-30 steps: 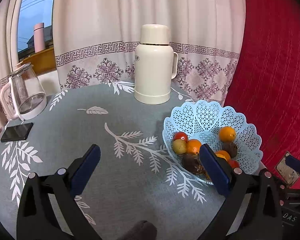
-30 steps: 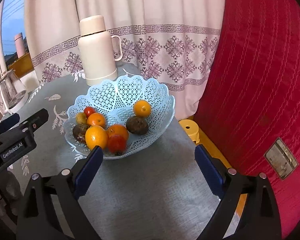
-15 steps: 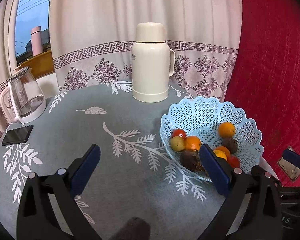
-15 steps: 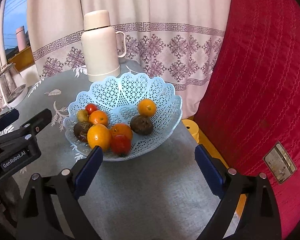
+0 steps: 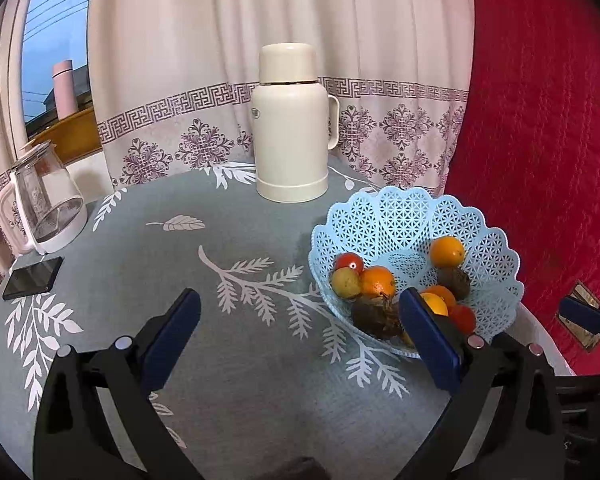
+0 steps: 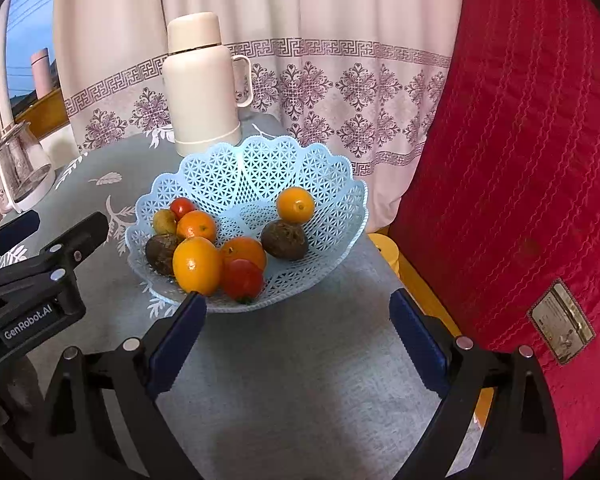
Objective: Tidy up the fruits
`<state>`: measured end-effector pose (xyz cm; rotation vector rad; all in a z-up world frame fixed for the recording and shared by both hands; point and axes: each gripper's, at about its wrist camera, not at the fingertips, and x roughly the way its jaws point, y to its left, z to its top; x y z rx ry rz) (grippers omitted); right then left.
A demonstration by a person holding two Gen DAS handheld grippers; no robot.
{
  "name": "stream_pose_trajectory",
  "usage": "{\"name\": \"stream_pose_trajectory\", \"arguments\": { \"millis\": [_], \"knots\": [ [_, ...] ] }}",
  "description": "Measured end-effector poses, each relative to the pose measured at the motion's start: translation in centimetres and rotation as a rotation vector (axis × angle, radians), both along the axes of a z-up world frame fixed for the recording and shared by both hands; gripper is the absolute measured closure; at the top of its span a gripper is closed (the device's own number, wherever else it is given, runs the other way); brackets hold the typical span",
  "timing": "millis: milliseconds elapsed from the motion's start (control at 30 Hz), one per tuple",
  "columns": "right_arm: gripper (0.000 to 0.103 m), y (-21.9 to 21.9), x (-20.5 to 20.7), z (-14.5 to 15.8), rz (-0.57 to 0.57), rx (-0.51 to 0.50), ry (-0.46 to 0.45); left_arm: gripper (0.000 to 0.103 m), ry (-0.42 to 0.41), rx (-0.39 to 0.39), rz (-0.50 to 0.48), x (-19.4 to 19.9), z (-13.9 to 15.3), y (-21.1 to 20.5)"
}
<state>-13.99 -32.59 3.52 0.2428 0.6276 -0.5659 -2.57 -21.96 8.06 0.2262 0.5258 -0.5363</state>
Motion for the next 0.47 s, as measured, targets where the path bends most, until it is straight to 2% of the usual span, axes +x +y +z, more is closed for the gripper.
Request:
{"name": "stream_pose_trajectory", "arguments": {
  "millis": [233,467],
  "knots": [
    [0.011,0.5,-0.1,-0.3,0.011,0.009,0.003,0.002,-0.010,-0.005,0.004,-0.1,0.3,0.3],
    [0.011,2.3,0.5,-1.0,0.066,0.037,0.013,0.002,0.052,0.006,0.065,0.7,-0.5,2.1]
  ]
}}
